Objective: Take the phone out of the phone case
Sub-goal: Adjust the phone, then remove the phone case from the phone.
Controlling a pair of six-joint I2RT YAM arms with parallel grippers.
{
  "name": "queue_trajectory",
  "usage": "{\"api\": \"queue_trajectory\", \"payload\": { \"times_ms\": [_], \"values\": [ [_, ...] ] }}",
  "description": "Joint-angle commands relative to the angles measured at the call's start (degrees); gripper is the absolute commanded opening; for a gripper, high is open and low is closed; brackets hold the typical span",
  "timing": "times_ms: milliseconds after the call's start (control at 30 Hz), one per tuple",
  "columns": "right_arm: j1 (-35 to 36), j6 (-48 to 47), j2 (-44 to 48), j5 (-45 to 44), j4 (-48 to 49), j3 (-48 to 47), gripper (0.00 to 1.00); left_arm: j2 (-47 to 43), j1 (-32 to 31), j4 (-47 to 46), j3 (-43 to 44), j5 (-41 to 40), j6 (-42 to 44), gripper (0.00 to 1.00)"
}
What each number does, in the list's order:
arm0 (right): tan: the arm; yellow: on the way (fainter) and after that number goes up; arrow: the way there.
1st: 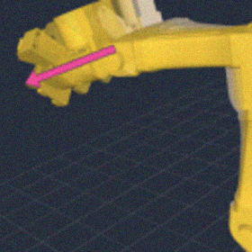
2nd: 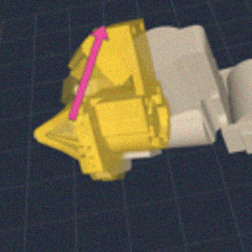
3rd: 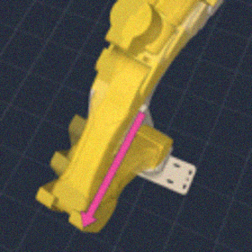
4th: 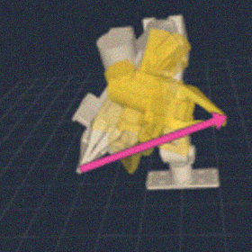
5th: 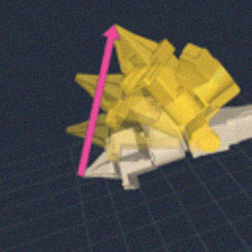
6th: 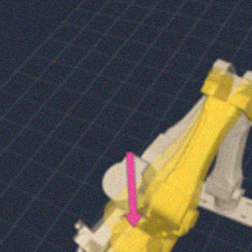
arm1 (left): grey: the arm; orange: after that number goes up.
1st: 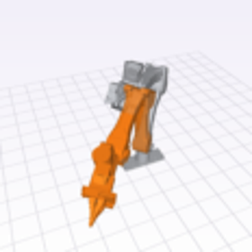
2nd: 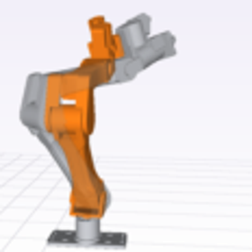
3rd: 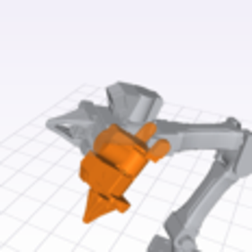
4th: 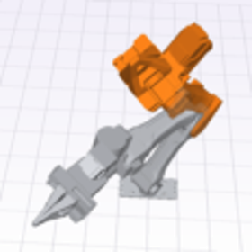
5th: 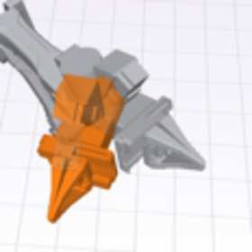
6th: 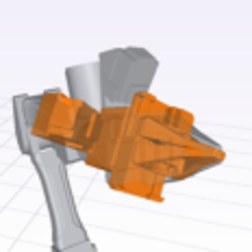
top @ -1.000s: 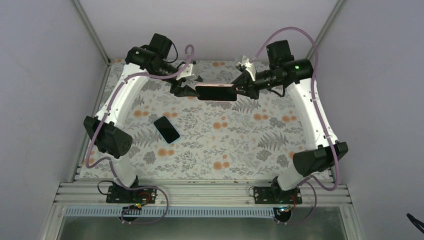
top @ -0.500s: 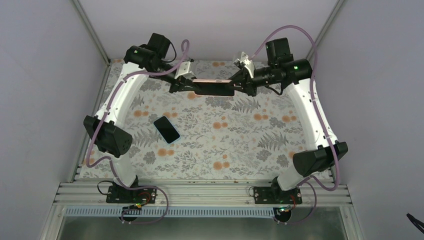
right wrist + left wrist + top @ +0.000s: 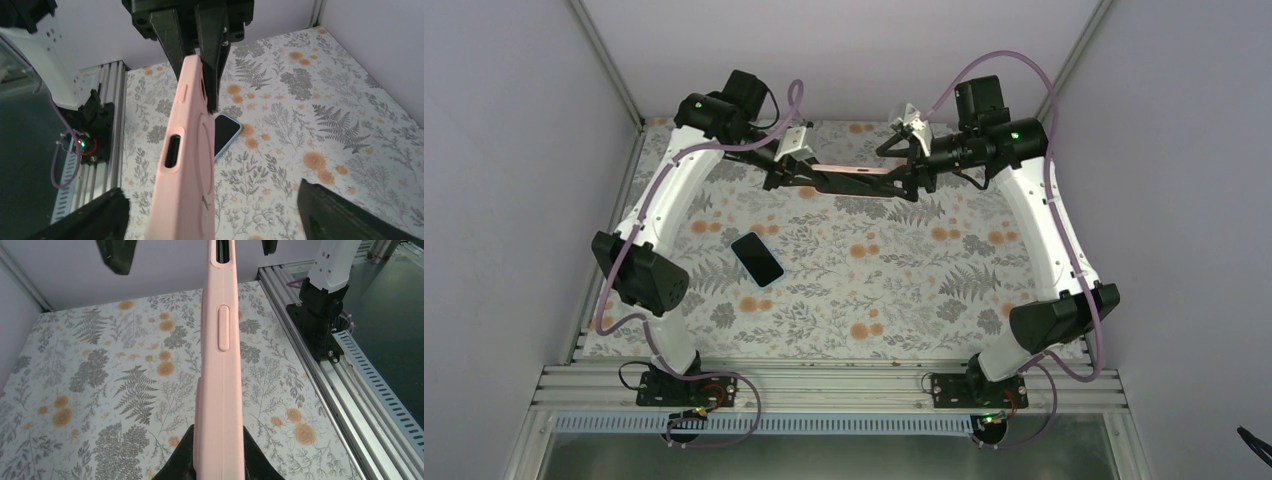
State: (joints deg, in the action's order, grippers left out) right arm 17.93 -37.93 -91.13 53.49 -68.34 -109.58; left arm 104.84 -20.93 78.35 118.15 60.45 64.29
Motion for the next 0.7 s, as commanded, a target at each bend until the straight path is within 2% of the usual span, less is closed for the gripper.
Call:
{"api": "queue_trajectory", "payload": {
  "times_ms": [0, 33, 100, 333, 567, 667],
  "values": [
    [0.1, -2.5, 2.0, -1.6, -2.7, 0.4, 0.90, -3.9, -0.1, -0.6, 0.6, 3.2, 3.1, 0.02],
    [0.0, -3.1, 2.7, -2.3, -2.8, 1.6, 0.90, -4.3, -0.2, -0.6, 0.3, 3.1, 3.5, 0.02],
    [-0.1, -3.9, 4.3, -2.9, -2.3, 4.2, 0.96, -5.1, -0.1, -0.7, -0.9, 3.0, 4.4, 0.02],
    [-1.5, -5.3, 6.2, -1.3, -2.7, 6.4, 0.97, -6.2, -0.2, -0.7, -4.1, 0.4, 5.9, 0.02],
    [-2.3, -6.1, 2.3, 2.3, -5.0, 2.7, 0.91, -8.0, -0.3, -2.7, -8.3, -3.4, 5.7, 0.02],
    [-2.3, -5.3, 1.7, 2.1, -3.4, 3.2, 0.85, -8.5, -0.3, -2.4, -8.4, -3.5, 5.9, 0.02]
  ]
}}
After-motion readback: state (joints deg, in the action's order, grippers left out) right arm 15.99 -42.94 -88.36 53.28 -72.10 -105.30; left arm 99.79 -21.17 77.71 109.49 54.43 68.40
